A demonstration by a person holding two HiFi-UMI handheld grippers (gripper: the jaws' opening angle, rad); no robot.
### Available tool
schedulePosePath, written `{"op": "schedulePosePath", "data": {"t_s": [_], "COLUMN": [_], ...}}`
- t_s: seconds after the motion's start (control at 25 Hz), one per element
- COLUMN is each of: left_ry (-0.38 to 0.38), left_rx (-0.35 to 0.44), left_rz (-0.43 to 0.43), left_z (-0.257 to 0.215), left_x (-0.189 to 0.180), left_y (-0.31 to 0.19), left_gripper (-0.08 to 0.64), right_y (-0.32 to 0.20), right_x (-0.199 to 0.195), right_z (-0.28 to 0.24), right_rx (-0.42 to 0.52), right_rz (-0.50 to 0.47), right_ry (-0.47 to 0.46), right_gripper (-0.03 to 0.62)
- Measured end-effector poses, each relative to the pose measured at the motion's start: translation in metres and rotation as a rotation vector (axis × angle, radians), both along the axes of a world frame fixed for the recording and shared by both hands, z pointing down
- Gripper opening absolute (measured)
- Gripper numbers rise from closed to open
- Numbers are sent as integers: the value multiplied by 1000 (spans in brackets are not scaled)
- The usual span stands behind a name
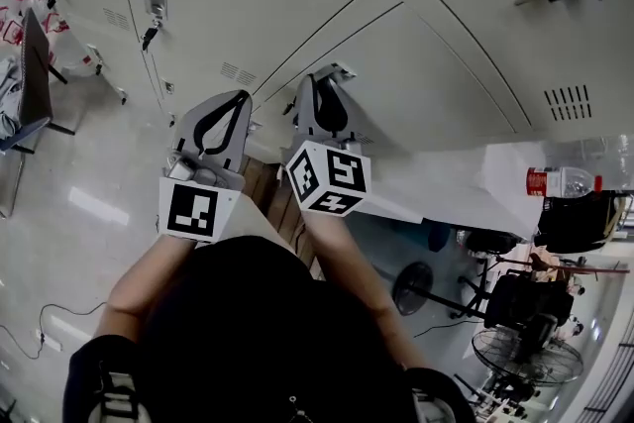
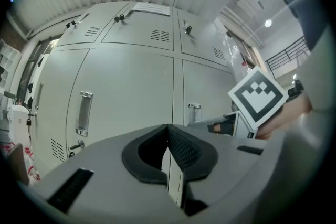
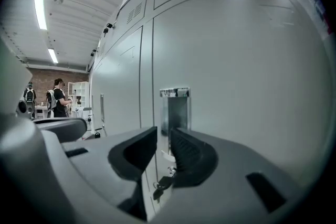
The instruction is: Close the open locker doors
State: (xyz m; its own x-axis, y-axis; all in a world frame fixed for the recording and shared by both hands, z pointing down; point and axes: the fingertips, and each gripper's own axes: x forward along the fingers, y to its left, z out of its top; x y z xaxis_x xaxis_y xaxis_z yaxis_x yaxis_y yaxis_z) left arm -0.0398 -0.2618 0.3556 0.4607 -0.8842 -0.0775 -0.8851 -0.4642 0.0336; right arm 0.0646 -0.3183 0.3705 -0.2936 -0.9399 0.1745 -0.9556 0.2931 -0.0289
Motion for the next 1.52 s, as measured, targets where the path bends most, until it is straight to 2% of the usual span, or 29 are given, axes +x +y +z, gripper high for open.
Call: {"op": "schedulePosePath", "data": {"t_s": [0.28, 0.4, 0.48, 0.52, 0.84, 1.0, 1.2, 1.52], "left_ry": [-7, -3, -3, -3, -7, -31, -75, -99], "left_rx": [39, 51, 60, 64, 84, 91, 120, 106], "left_rz": [-2, -3, 2, 7, 44, 70, 103, 105], "left_z": [-10, -18, -24, -27, -48, -50, -50, -44], "left_x": [0, 8, 18, 25, 96, 126, 152, 173], "left_y": [32, 47, 59, 65, 125, 163, 216, 266], "left_gripper": [3, 3, 3, 3, 3, 3, 3, 3], "right_y": [25, 51, 70, 80, 184, 239, 301, 351], "right_x": [16, 27, 39, 45, 124, 165, 198, 227], "right_z": [-9, -18, -27, -32, -71, -68, -63, -56], "right_rx": [29, 64, 104, 127, 251, 264, 288, 301], "right_rz": [-1, 1, 5, 7, 49, 104, 162, 179], "right_ry": [-57, -49, -42, -41, 51, 53, 42, 34], "right_gripper": [74, 72, 43, 7, 2, 0, 0, 0]}}
